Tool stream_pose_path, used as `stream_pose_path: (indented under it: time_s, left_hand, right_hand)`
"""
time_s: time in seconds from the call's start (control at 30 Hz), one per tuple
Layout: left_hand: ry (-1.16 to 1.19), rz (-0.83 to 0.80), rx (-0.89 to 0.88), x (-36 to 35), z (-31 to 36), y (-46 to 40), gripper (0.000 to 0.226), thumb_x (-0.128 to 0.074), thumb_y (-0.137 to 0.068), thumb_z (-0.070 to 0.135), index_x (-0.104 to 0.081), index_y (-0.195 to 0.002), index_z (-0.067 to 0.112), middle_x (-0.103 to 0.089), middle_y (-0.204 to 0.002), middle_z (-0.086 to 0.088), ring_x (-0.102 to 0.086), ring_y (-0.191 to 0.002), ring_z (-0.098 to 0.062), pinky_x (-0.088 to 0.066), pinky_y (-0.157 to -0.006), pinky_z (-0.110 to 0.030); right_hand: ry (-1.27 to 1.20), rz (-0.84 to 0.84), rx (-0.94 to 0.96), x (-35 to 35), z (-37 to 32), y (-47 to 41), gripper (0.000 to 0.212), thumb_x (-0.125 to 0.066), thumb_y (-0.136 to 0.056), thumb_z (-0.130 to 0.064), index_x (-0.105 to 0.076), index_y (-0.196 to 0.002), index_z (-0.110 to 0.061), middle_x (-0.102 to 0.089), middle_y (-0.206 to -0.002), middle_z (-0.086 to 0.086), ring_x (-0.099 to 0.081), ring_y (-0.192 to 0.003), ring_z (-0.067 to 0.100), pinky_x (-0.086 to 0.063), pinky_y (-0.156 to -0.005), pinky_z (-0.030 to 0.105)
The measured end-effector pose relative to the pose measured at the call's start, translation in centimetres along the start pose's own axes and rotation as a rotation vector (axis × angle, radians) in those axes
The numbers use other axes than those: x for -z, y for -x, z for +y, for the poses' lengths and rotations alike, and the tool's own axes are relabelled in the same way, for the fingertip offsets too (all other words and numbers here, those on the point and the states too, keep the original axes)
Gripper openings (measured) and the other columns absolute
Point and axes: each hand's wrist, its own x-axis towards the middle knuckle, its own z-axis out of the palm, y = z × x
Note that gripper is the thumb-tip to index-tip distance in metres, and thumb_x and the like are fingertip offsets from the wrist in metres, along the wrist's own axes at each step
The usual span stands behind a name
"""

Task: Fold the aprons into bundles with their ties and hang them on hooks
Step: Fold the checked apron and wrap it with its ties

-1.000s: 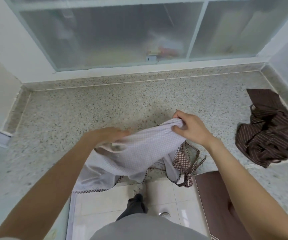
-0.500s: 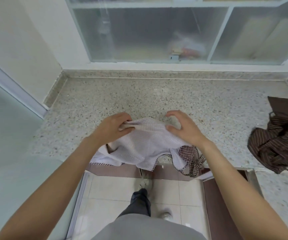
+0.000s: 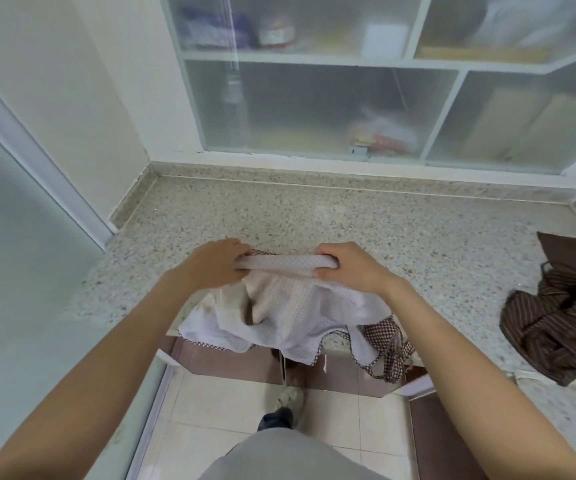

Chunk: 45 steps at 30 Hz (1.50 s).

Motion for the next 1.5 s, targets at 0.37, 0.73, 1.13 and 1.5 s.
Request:
stream_pose_path:
  time_s: [0.37,0.73,1.13,1.5]
  left_hand:
    - [0.402,0.219,0.02,2.9,-0.7,1.0,0.022,-0.069,-0.081,0.013,-0.063,-0.095,0.029,-0.062,-0.085,0.021,-0.058,-0.078,0.009,-0.044,-0.069,-0.009]
    - [0.394,0.139,0.144,4.9,-2.2,2.8,0.044,-0.042,-0.069,0.06,-0.059,-0.099,0.031,-0.06,-0.099,0.013,-0.055,-0.092,-0.008,-0.039,-0.079,-0.024]
    - [0.078,0.383,0.45,3.1,-14.5,-3.8,0.02,-0.054,-0.092,0.027,-0.064,-0.102,0.013,-0.062,-0.098,-0.008,-0.06,-0.092,-0.031,-0.044,-0.07,-0.036]
    - [-0.05,0.345,0.307,2.9,-25.0,-18.0,0.016,-0.057,-0.086,0.02,-0.065,-0.093,0.009,-0.068,-0.091,-0.01,-0.061,-0.091,-0.032,-0.045,-0.081,-0.039]
  right_hand:
    - [-0.038,-0.121,-0.081,1.7,1.7,0.0,0.009,-0.057,-0.088,-0.017,-0.053,-0.091,-0.024,-0.053,-0.087,-0.006,-0.048,-0.079,0.009,-0.036,-0.067,0.024]
    - [-0.237,-0.238,0.022,-0.4,-0.8,-2.2,0.012,-0.064,-0.087,-0.035,-0.059,-0.076,-0.033,-0.052,-0.066,-0.015,-0.046,-0.058,-0.001,-0.034,-0.06,0.016]
    - [-0.375,-0.096,-0.317,3.0,5.4,-7.6,0.022,-0.057,-0.092,-0.032,-0.06,-0.072,-0.022,-0.057,-0.068,-0.015,-0.054,-0.063,0.0,-0.036,-0.065,0.017]
    - [0.189,0.447,-0.444,5.5,9.2,-23.6,0.009,-0.054,-0.087,-0.019,-0.057,-0.085,-0.01,-0.062,-0.077,0.012,-0.052,-0.077,0.029,-0.035,-0.064,0.031]
